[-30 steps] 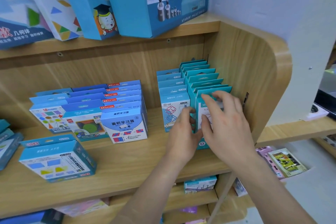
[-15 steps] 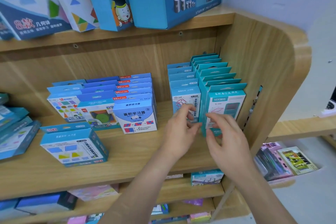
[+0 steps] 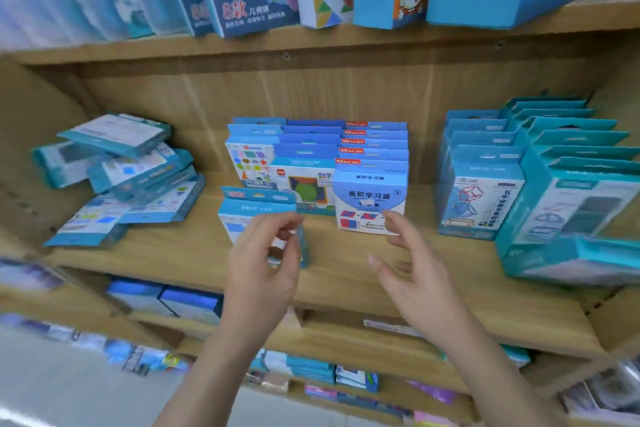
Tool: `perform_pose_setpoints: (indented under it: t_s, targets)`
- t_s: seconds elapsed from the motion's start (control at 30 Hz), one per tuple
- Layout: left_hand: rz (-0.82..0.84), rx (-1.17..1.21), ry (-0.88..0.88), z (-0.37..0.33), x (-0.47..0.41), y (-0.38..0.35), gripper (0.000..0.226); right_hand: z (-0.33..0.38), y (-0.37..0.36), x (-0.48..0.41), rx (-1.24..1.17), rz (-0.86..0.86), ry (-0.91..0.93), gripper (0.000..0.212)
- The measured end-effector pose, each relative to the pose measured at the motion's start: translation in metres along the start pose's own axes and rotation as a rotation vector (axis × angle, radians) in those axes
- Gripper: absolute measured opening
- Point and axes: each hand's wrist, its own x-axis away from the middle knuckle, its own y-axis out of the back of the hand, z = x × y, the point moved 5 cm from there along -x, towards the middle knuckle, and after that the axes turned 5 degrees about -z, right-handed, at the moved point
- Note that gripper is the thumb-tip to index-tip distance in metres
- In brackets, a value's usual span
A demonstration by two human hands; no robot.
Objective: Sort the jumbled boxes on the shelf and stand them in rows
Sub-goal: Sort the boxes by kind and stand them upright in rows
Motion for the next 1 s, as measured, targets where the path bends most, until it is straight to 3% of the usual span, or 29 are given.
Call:
perform_pose_setpoints:
  t_s: [0.1,0.2,0.33,0.43,0.53,0.63,0.73,0.83,1.0]
  targets:
    - [-0.158,-0.02,0.116,0.035,-0.006,0.04,0.033,0.012,-0.036,-0.013,-0.095,0.101,-0.056,0.063]
    - [-0.192,-0.056,0.21,0.07,-0.009,0.059,0.042,0.024,-0.065,-0.02,-0.072,0.123,-0.019,0.062]
    - [-0.165,-0.023,0.316,0.106,0.001,0.051,0.057,0.001,-0.047,-0.001,0.372,-0.204,0.155,0.041]
    - [-0.138,-0.031,0.385,0.123,0.006,0.037,0.062,-0.039,-0.046,0.007,0.589,-0.082,-0.04,0.05]
    - [-0.114,0.011,0.456,0.128,-0.002,0.023,0.074,-0.044,-0.057,0.006,0.665,-0.004,-0.045,0.055]
    - [-0.024,0.07,0.591,0.138,-0.008,0.006,0.095,-0.034,-0.069,0.007,0.549,0.114,-0.023,0.061]
    - [0.138,0.042,0.633,0.152,-0.008,-0.007,0.098,-0.015,-0.086,0.002,0.349,0.242,-0.028,0.067]
    - [0.217,0.067,0.634,0.16,-0.007,-0.013,0.092,-0.003,-0.108,-0.006,0.186,0.281,-0.097,0.071]
    - [0.238,-0.034,0.641,0.162,-0.012,-0.013,0.063,-0.007,-0.127,-0.016,0.088,0.225,-0.158,0.072]
